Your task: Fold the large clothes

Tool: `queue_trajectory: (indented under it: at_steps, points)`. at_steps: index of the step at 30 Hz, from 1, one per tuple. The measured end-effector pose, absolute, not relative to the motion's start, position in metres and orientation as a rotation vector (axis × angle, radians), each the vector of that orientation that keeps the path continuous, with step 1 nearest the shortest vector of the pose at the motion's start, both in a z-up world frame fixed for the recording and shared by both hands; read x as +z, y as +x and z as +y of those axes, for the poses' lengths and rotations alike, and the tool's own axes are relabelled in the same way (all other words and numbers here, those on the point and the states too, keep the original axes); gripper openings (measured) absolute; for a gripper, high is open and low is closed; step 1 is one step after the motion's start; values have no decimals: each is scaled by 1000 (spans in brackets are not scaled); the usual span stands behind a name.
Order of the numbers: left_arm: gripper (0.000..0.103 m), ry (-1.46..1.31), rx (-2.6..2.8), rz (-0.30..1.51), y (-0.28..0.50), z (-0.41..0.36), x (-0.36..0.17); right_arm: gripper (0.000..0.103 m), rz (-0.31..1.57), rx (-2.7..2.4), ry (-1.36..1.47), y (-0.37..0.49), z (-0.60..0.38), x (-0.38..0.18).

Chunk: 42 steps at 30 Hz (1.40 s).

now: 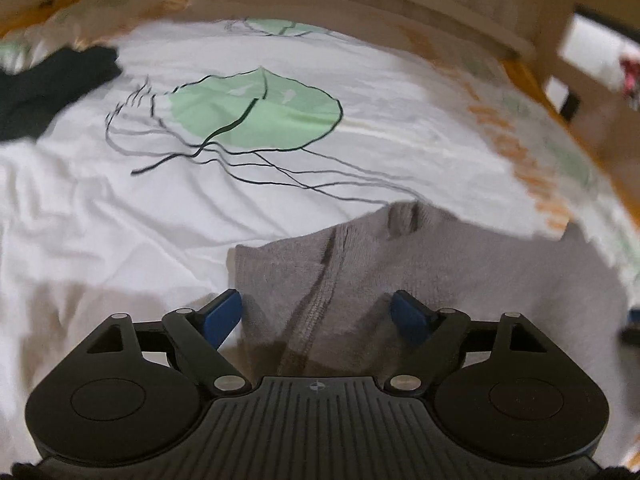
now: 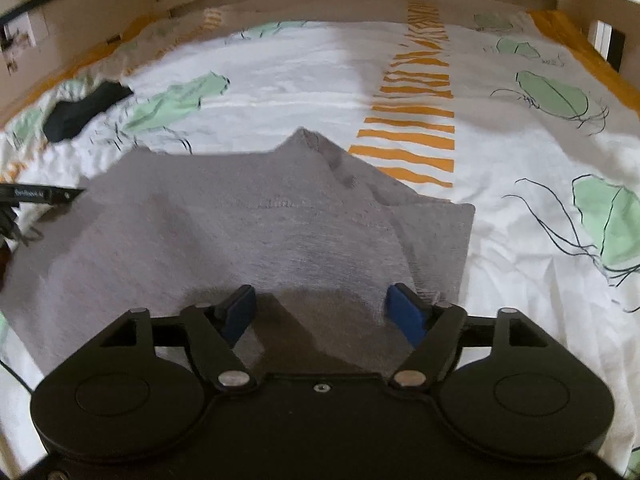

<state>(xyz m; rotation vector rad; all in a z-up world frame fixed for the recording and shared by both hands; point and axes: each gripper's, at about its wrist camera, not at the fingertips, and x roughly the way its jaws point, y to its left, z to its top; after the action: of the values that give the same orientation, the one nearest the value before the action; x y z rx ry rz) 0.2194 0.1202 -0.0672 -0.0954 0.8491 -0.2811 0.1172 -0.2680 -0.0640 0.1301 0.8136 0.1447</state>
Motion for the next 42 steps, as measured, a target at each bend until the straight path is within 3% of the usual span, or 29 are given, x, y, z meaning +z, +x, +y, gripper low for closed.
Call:
queue_trajectory:
  at_steps: [4,10,17,36,42]
  points:
    - [83,-204,-277,808,200,123,-48,95,750,130,218,110,-285,-46]
    - [84,-170,-272,779,178,90,-16,103,718,35,529,104,-342,-43]
    - [84,-59,-332,806,160,27,-12,103,877,83,757,105,-364,-72]
    - [84,110,-305,974,157,-64,-56,103,960,170,787,106,-349,-88]
    - [101,179,-273,966,157,-73,-76,103,964,178,777,106,-348,-89]
